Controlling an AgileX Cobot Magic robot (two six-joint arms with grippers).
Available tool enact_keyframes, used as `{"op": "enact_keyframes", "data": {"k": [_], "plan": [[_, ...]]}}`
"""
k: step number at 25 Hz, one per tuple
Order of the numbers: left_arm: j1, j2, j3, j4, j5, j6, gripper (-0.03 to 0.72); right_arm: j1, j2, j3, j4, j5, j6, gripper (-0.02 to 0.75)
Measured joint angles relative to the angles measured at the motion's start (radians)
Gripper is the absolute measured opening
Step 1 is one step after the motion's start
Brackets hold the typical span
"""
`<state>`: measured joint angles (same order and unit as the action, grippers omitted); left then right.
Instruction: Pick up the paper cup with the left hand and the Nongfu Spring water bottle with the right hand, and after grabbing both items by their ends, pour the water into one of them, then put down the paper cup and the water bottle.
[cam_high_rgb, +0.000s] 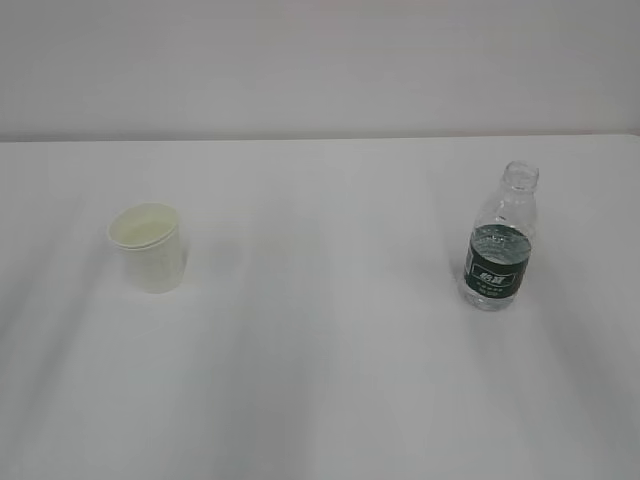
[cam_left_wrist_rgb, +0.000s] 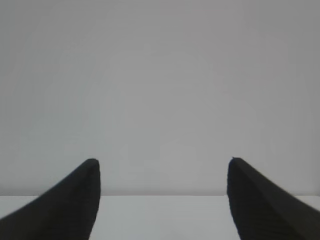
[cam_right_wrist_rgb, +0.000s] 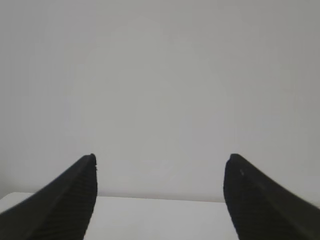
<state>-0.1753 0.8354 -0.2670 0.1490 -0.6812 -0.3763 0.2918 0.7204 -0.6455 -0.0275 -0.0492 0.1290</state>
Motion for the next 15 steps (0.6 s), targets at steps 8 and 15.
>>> {"op": "enact_keyframes", "data": {"k": [8,15], "plan": [[0.0,-0.25,-0.034,0.008,0.301,-0.007,0.566,0.0,-0.149,-0.059,-0.033,0.187,0.0,0.589],[0.0,-0.389,-0.2,0.041,0.661,-0.007,0.54,0.0,-0.262,-0.069,-0.051,0.365,-0.002,0.589]]}}
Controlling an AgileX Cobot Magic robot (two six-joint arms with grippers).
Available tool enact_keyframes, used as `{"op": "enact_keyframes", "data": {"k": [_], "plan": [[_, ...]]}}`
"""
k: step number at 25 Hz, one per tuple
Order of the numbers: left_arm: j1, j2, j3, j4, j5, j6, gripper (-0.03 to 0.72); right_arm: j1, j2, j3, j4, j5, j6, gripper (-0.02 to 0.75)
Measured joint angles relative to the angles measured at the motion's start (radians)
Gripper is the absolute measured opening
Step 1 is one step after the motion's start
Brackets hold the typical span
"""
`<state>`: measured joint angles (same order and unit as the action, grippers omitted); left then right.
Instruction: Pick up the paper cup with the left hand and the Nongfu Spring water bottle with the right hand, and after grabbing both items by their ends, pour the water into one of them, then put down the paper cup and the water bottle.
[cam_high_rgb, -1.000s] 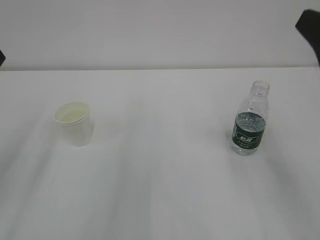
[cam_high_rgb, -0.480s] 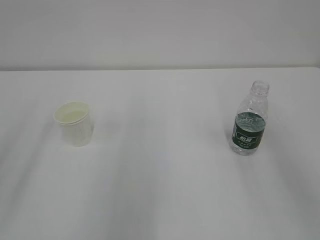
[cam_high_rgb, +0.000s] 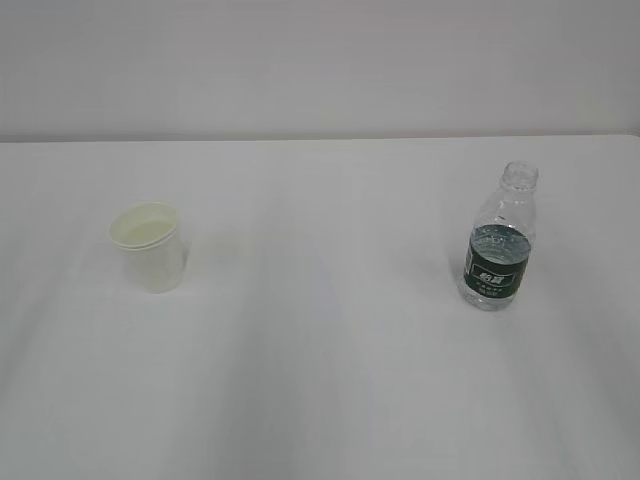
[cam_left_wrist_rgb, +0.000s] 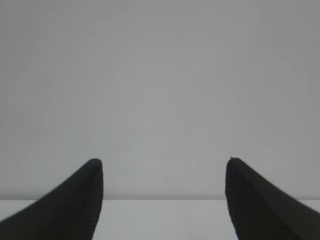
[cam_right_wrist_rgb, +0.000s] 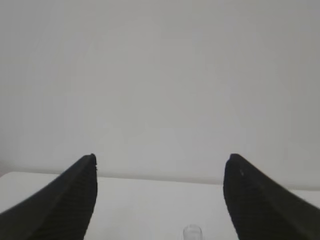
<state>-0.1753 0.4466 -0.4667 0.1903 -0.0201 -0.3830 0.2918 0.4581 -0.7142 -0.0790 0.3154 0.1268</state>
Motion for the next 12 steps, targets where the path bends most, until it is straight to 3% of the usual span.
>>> {"op": "enact_keyframes", "data": {"k": [12], "plan": [[0.0,-0.176,-0.2,0.018,0.486,0.071,0.533,0.0,-0.18,-0.001,-0.004,0.307,-0.021,0.589]]}}
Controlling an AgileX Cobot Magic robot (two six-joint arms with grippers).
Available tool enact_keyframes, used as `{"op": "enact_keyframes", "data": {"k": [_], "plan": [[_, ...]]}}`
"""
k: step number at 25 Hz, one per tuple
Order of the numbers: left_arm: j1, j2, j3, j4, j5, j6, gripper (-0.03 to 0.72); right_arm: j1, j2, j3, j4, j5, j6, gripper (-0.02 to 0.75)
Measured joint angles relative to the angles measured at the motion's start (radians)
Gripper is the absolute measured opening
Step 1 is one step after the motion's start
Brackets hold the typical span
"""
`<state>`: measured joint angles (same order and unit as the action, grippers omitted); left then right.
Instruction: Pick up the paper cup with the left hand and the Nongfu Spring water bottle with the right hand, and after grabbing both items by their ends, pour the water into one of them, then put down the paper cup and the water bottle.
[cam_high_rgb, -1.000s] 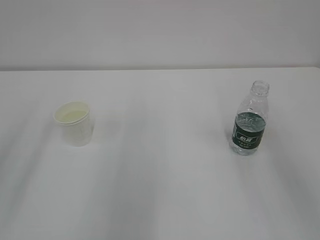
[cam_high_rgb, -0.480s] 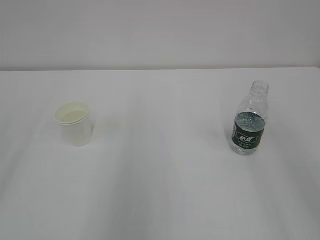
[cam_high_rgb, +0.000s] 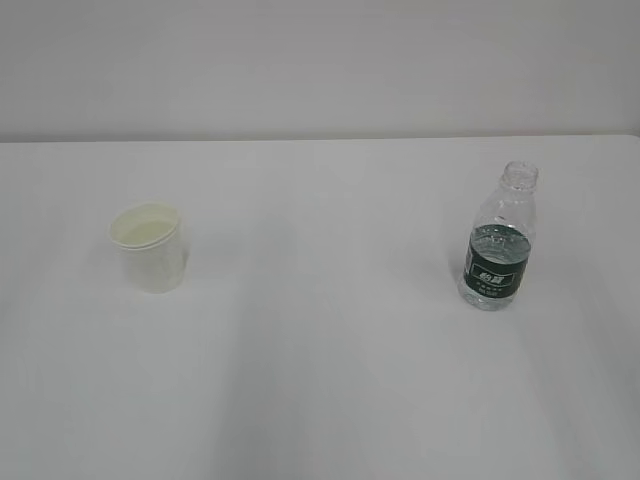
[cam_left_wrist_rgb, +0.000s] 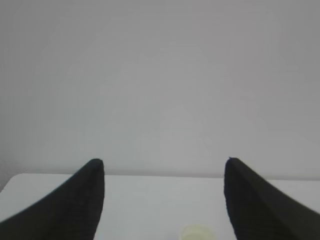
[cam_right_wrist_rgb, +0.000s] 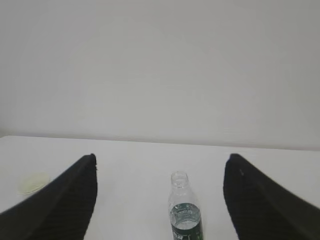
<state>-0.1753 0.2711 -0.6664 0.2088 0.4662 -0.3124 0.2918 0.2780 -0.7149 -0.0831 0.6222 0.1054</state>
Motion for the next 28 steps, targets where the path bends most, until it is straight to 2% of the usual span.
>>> {"op": "enact_keyframes", "data": {"k": [4,13,19,24,28], "plan": [[0.0,-0.053,-0.042,0.0,0.173,0.08,0.533,0.0,-0.059,-0.004,0.0,0.106,-0.03,0.589],[0.0,-0.089,-0.094,-0.071,0.555,0.154,0.507,0.0,-0.119,-0.005,-0.001,0.43,-0.047,0.589],[0.0,-0.11,-0.094,-0.076,0.663,0.162,0.497,0.0,-0.164,-0.007,-0.042,0.62,-0.047,0.589],[0.0,-0.172,-0.062,-0.088,0.745,0.164,0.493,0.0,-0.195,-0.002,-0.101,0.648,-0.047,0.589],[0.0,-0.257,-0.034,-0.099,0.779,0.164,0.471,0.0,-0.217,0.043,-0.105,0.651,-0.045,0.589]]}}
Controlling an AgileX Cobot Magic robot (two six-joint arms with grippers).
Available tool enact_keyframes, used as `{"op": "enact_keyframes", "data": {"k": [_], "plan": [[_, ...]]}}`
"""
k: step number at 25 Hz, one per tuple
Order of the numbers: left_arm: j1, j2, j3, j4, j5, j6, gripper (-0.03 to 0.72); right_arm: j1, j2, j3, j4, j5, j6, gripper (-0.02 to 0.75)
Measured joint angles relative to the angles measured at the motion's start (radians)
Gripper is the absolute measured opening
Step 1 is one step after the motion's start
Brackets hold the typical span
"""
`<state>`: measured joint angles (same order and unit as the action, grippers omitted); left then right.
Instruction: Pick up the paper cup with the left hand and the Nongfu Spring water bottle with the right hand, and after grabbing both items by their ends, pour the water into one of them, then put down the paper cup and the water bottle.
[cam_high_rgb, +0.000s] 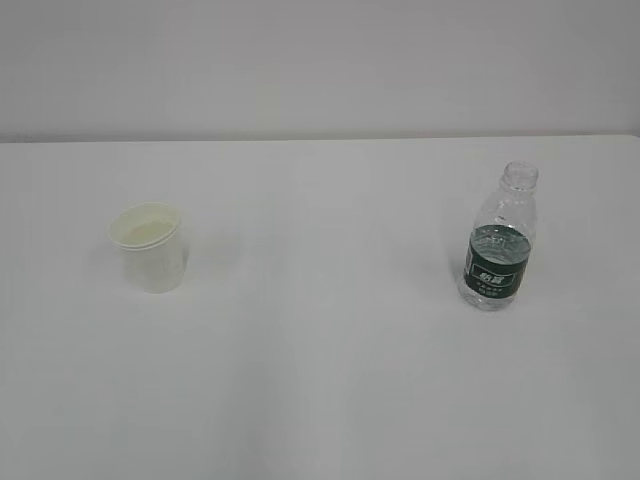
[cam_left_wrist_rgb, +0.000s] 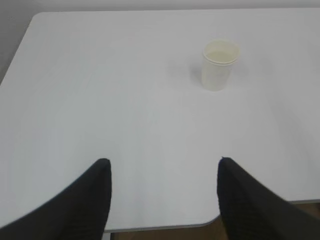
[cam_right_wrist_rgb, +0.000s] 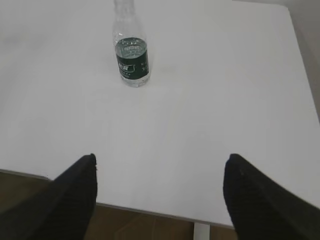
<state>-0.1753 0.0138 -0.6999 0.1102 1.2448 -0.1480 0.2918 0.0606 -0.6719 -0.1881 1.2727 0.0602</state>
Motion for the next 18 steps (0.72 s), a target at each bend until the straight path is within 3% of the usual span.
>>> {"op": "enact_keyframes", "data": {"k": [18], "plan": [[0.0,-0.011,0.133,-0.005,-0.038,0.0,0.461,0.0,-0.014,0.162,0.056,-0.096,0.021,0.589]]}}
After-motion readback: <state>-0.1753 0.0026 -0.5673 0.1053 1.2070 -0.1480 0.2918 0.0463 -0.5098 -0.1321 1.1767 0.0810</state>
